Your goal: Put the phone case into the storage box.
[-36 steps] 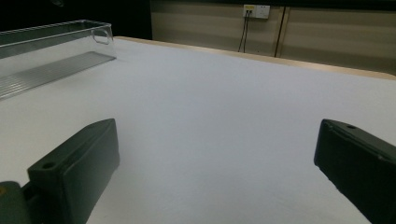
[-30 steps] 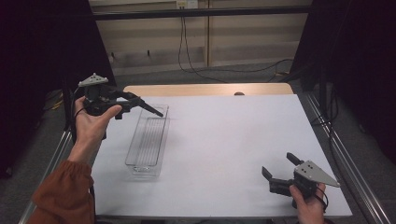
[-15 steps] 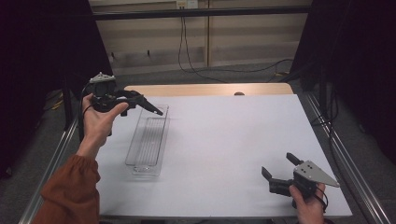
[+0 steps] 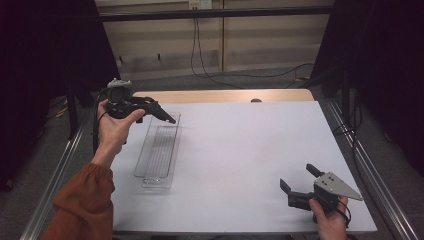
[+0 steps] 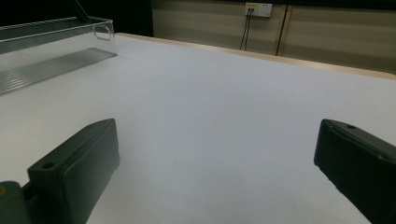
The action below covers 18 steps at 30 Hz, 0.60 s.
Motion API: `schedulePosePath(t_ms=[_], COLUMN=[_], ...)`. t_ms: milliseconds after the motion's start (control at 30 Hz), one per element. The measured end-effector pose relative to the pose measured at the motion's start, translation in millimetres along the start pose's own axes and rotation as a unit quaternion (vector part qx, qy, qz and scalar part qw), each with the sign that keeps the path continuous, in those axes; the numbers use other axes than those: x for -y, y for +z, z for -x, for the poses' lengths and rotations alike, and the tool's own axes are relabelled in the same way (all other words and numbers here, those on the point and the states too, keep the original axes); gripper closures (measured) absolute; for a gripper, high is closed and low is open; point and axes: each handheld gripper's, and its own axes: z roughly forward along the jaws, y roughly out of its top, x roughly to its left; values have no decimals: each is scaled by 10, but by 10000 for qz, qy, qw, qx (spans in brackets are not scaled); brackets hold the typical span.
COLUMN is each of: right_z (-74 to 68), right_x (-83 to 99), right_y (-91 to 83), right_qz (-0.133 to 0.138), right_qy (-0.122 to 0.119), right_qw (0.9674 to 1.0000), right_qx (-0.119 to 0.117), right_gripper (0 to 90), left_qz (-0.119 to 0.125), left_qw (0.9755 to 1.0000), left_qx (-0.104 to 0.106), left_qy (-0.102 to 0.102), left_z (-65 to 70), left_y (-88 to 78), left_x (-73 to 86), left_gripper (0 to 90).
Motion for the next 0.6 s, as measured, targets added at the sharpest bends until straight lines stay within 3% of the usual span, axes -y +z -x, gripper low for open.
schedulePosePath(t_ms=[600], right_z=[0], right_x=[2], right_y=[5], right_qz=[-10], right_qy=[-22], right_qw=[10000], right_qx=[-16], right_gripper=[0], left_qz=[-133], left_qw=[9994], left_qx=[-314], left_qy=[-41], left_z=[69], left_y=[201], left_x=[33], left_gripper=[150])
